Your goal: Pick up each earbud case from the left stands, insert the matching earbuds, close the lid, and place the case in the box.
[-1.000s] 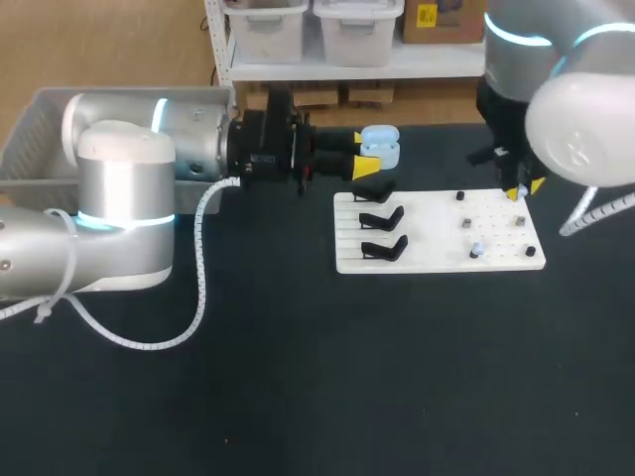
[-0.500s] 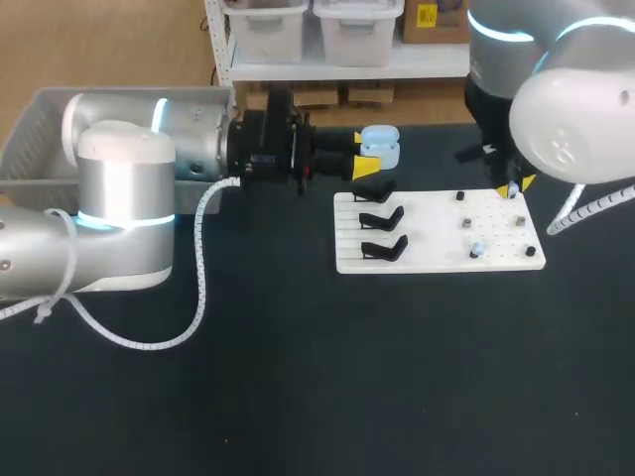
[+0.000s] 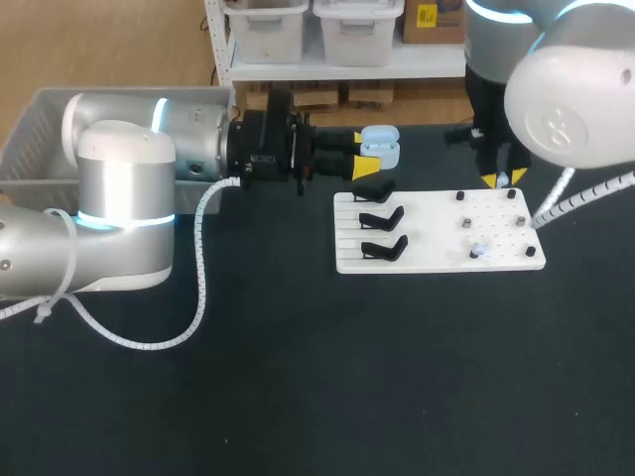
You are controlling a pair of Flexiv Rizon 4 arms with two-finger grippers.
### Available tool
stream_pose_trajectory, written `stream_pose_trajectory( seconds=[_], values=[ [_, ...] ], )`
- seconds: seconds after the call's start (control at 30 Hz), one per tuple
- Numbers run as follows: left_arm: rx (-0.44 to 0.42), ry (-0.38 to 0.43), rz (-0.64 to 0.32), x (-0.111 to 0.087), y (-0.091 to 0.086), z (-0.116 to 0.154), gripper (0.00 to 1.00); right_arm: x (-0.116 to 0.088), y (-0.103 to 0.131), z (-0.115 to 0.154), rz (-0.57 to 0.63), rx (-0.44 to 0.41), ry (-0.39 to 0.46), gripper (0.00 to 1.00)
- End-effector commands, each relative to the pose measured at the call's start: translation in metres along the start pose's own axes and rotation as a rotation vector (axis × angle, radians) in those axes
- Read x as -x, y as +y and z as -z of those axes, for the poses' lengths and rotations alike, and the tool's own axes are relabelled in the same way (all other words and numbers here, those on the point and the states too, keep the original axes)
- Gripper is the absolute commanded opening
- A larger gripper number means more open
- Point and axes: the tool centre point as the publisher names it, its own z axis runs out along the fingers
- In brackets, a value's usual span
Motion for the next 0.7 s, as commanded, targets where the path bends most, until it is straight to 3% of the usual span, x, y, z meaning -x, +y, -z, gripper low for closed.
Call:
stream_pose_trajectory(
  seconds=[0.03,0.33,0.7],
  values=[
    [0.001,0.002,-0.014,-0.002,-0.005,-0.002,0.00,-0.006,0.002,0.017,-0.053,0.003,-0.024,0.00],
    [0.012,-0.014,-0.030,-0.006,-0.021,-0.004,0.00,-0.005,0.014,0.044,-0.127,0.038,-0.011,0.00],
    [0.018,-0.027,-0.036,-0.009,-0.031,-0.012,0.00,-0.006,0.039,0.064,-0.152,0.092,0.072,0.00]
  ],
)
